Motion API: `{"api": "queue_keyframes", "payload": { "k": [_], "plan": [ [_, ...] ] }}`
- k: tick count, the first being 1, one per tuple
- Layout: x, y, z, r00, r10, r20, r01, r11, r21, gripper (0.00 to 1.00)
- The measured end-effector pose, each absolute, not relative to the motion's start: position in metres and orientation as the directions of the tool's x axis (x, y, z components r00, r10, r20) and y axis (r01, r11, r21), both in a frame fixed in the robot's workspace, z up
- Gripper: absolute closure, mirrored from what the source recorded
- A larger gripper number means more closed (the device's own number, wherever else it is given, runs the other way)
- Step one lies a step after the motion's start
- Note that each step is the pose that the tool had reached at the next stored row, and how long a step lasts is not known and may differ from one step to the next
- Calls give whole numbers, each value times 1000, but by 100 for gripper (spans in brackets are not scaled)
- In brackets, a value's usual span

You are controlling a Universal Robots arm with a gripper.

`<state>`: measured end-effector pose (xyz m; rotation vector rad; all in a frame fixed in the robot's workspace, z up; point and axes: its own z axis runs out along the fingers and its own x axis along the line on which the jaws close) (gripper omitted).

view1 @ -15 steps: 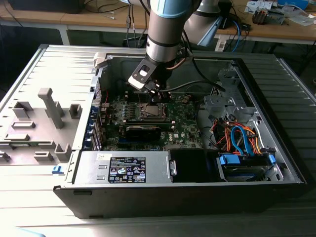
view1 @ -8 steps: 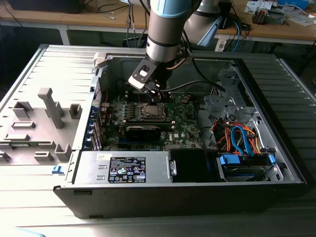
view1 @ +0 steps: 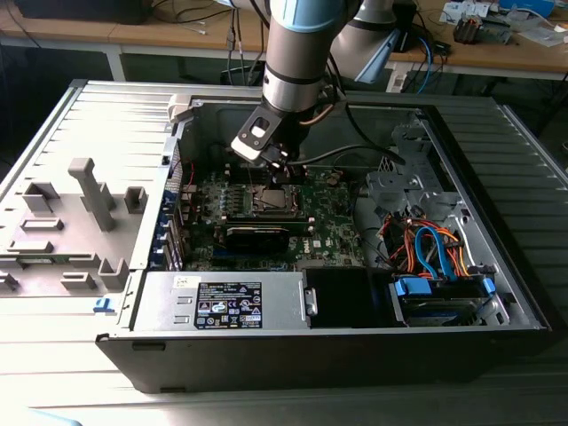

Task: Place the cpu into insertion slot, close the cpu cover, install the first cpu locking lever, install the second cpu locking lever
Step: 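Install the first cpu locking lever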

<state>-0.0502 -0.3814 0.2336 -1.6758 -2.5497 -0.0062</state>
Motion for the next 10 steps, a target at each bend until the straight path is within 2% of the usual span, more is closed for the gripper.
{"api": "queue_keyframes", "payload": {
  "k": [10],
  "plan": [
    [-50, -381, 234, -428, 901, 78, 901, 432, -46, 89]
  ]
}}
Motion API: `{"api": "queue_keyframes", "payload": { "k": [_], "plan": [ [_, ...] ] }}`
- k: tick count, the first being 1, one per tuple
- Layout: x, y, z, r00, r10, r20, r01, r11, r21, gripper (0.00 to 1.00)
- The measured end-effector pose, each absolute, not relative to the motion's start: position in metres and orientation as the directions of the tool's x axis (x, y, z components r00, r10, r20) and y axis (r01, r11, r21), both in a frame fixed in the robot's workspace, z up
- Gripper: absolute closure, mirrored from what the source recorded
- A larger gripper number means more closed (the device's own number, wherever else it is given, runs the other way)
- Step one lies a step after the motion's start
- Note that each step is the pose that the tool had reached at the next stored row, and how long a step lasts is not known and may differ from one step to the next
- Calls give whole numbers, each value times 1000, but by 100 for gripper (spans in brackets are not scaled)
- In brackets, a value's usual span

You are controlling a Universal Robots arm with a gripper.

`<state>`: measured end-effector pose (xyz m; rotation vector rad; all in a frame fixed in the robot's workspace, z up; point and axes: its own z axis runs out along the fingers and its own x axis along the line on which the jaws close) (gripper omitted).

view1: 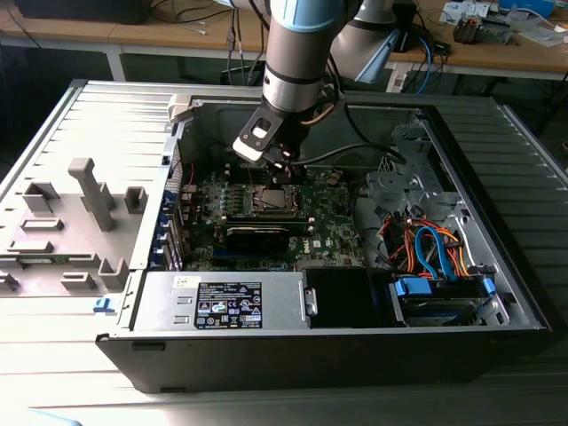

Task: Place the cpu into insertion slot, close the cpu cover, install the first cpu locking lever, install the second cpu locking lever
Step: 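Install the first cpu locking lever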

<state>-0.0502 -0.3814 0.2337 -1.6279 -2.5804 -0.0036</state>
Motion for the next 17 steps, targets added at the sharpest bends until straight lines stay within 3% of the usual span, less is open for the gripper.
{"api": "queue_keyframes", "payload": {
  "k": [17],
  "plan": [
    [-50, -381, 234, -465, 882, 78, 882, 469, -46, 89]
  ]
}}
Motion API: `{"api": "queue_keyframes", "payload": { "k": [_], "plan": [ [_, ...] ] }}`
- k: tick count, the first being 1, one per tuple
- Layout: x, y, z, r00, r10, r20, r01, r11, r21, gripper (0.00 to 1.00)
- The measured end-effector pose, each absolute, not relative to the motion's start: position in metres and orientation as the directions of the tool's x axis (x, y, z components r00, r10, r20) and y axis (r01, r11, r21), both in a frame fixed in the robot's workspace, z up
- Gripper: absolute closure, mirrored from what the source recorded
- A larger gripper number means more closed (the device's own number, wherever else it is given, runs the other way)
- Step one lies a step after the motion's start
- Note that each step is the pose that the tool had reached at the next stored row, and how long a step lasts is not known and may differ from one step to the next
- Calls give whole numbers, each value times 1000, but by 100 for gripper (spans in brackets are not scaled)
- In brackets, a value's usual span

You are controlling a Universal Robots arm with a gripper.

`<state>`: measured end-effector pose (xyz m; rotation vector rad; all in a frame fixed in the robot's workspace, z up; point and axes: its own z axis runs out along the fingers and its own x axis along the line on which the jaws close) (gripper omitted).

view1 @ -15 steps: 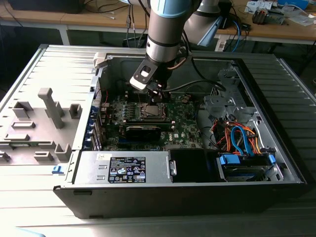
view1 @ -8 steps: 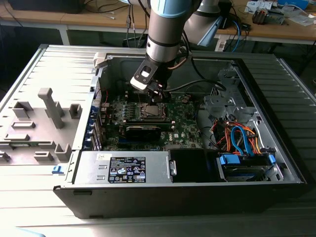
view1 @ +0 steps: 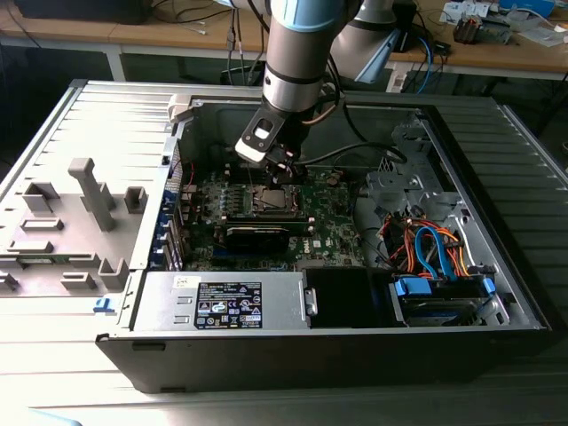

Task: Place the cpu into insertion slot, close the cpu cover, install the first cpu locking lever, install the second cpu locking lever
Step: 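Install the first cpu locking lever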

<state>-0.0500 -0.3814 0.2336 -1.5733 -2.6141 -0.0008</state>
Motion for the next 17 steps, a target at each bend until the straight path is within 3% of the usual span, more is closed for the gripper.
{"api": "queue_keyframes", "payload": {
  "k": [17],
  "plan": [
    [-50, -381, 234, -487, 870, 78, 870, 491, -46, 89]
  ]
}}
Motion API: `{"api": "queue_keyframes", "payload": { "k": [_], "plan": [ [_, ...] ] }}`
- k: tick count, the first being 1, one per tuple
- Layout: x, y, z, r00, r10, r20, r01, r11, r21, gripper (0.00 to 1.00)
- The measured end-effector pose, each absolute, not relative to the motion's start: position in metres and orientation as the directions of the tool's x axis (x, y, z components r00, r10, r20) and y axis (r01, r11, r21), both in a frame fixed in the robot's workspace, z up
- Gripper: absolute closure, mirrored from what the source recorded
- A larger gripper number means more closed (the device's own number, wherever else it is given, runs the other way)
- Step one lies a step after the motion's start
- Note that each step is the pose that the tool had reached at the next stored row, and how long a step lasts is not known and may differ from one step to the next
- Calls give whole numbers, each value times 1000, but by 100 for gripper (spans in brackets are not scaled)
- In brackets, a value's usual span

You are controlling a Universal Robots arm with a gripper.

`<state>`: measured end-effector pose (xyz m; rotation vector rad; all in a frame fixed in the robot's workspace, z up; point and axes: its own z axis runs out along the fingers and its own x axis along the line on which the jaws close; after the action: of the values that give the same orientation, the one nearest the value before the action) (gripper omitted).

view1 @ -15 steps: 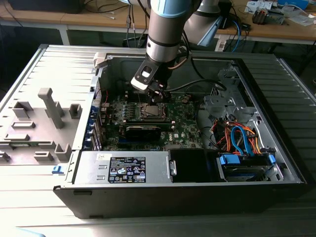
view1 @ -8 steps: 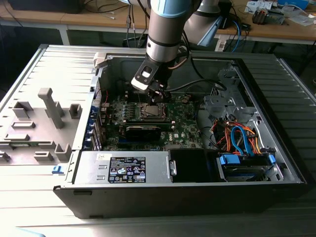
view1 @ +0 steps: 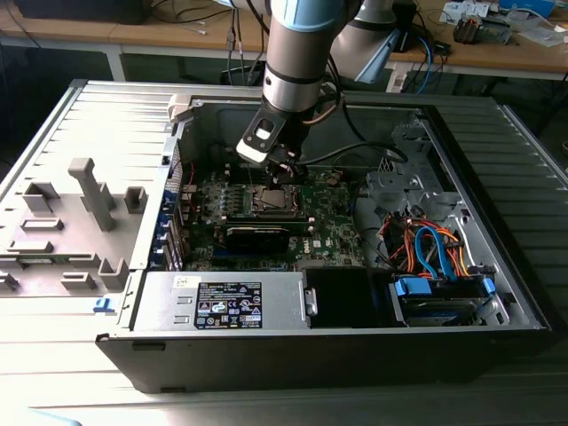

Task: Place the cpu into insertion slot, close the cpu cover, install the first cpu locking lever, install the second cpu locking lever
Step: 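Install the first cpu locking lever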

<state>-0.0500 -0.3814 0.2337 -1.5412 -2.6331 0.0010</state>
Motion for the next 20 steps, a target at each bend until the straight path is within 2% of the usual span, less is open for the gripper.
{"api": "queue_keyframes", "payload": {
  "k": [20],
  "plan": [
    [-50, -381, 234, -519, 851, 78, 851, 524, -46, 89]
  ]
}}
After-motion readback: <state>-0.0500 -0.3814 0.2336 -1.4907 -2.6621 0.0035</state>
